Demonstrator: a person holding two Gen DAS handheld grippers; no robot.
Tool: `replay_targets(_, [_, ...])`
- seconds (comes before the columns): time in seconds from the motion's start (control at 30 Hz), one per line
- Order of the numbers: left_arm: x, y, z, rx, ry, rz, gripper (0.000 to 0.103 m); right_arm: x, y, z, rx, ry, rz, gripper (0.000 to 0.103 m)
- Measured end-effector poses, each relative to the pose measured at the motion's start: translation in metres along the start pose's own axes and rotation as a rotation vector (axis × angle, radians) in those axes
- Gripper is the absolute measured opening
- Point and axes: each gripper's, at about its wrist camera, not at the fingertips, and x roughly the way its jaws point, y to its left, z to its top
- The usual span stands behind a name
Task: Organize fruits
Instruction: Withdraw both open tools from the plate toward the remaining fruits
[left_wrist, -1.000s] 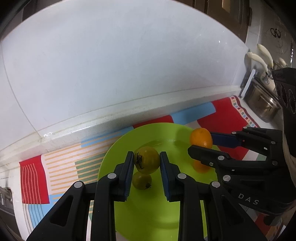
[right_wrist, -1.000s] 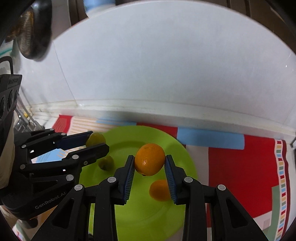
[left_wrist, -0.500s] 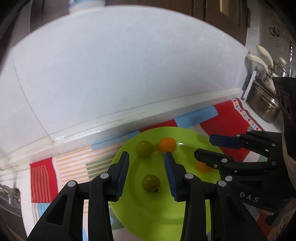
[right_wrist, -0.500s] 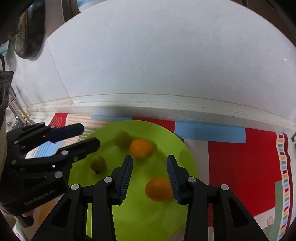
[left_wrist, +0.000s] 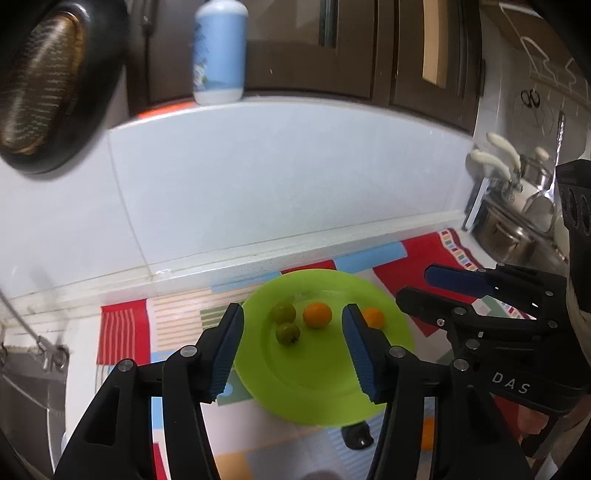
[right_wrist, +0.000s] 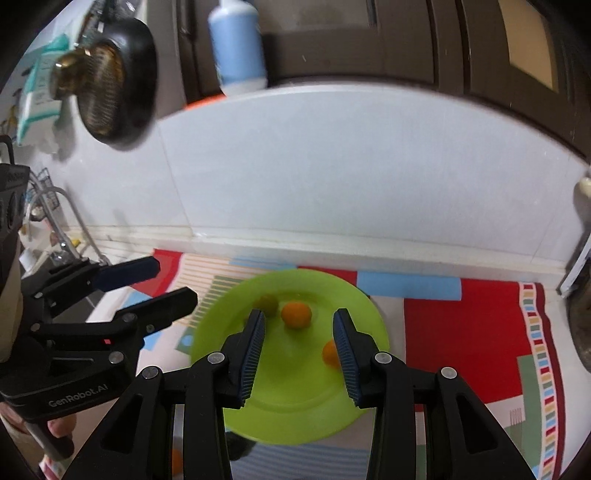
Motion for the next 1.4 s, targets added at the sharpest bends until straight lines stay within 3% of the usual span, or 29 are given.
replay_targets(0.07, [-0.012, -0.001, -0.002, -0.004, -0.012, 0.007, 0.058, -0.013, 0.005, 0.000, -0.004, -0.019, 0.004, 0.040])
replay_targets(0.13, [-0.027, -0.002, -0.006, -0.006, -0.026, 0.012, 0.059, -0.026, 0.011, -0.002, -0.004, -0.038, 0.008, 0.047])
replay_targets(0.3, [-0.057, -0.006, -0.015, -0.014, -0.058, 0.037, 0.064, -0.053, 0.023, -0.011, -0.011, -0.071, 0.019, 0.047])
replay_targets(0.43, [-0.082, -0.010, -0.029, -0.023, -0.076, 0.070, 0.067, -0.073, 0.032, -0.021, -0.014, -0.096, 0.030, 0.055])
replay_targets(0.63, [-0.112, -0.009, -0.053, -0.028, -0.086, 0.125, 0.070, -0.094, 0.048, -0.038, -0.028, -0.108, 0.036, 0.055])
replay_targets(0.9, [-0.138, -0.003, -0.081, -0.022, -0.112, 0.149, 0.072, -0.117, 0.070, -0.059, -0.048, -0.132, -0.025, 0.056])
replay_targets(1.4, [-0.134, 0.017, -0.122, 0.072, -0.054, 0.078, 0.072, -0.121, 0.098, -0.109, 0.045, -0.070, -0.194, 0.056])
